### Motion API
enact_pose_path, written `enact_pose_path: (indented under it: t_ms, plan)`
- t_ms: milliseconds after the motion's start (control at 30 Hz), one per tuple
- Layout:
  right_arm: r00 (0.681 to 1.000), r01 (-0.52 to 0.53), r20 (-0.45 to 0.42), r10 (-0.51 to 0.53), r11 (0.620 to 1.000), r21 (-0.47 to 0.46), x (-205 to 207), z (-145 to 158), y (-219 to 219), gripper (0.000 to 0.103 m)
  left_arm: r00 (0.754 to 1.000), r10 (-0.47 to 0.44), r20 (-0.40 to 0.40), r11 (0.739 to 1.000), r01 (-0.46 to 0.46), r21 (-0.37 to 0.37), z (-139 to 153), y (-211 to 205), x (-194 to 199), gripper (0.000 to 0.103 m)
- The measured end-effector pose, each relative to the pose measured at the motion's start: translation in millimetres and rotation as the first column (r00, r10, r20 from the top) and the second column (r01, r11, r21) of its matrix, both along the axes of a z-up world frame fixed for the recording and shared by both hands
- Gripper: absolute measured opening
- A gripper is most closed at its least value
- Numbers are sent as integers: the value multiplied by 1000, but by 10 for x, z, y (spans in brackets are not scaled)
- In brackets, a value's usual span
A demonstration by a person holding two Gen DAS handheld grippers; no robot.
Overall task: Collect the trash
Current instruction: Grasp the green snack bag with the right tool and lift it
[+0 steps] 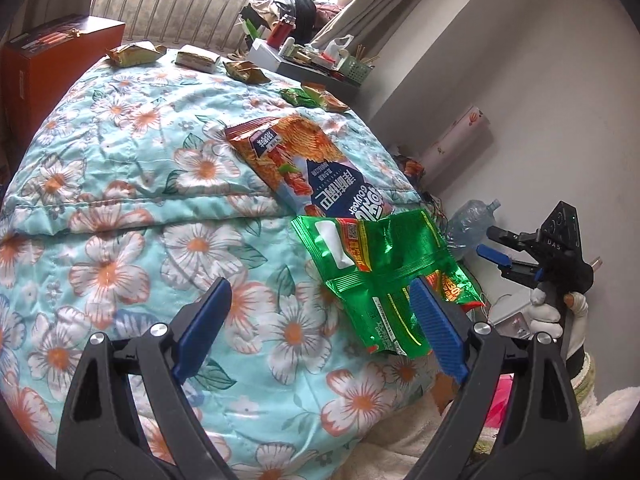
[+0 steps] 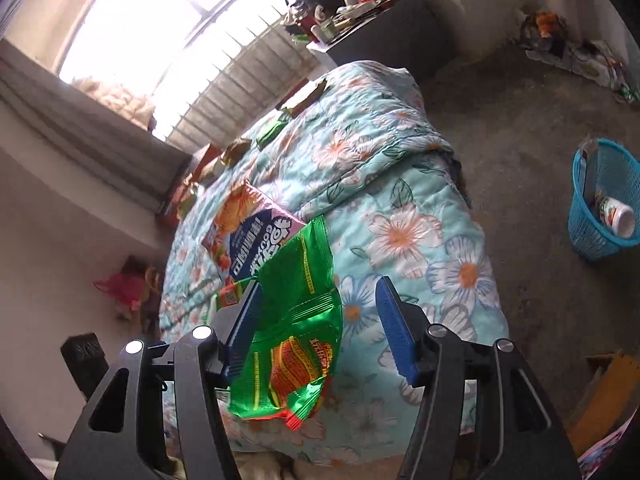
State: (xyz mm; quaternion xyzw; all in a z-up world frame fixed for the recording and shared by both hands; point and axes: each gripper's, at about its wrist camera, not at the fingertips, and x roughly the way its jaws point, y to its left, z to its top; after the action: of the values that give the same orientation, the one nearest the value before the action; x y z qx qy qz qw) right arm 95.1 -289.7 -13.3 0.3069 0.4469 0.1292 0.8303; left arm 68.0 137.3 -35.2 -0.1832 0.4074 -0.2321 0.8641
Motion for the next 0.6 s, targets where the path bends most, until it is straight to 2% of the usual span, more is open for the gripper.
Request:
enact_pose_path:
  t_ms: [133, 233, 333, 500, 600]
  plan:
    - [1000, 12, 16, -15, 985, 174, -430, -71, -5, 57, 1000, -4, 2, 1000, 4, 19, -27, -20, 2, 86]
    - [999, -35, -30, 43, 971, 235, -711, -280, 228, 64, 1000, 7, -9, 1000, -6, 18, -59, -2, 31, 86]
    - [992, -71, -89, 92, 973, 219, -777, -511, 591, 64, 1000, 17, -22, 1000, -17, 18, -95, 25, 60, 86]
    - [994, -54, -84, 72, 978, 199, -580, -664, 914, 64, 999, 27, -25, 999, -26, 22, -83, 40, 56, 86]
    - [994, -16, -100, 34, 986, 168, -429, -733, 1001, 51, 999, 41, -23, 999, -41, 21, -67, 58, 46, 86]
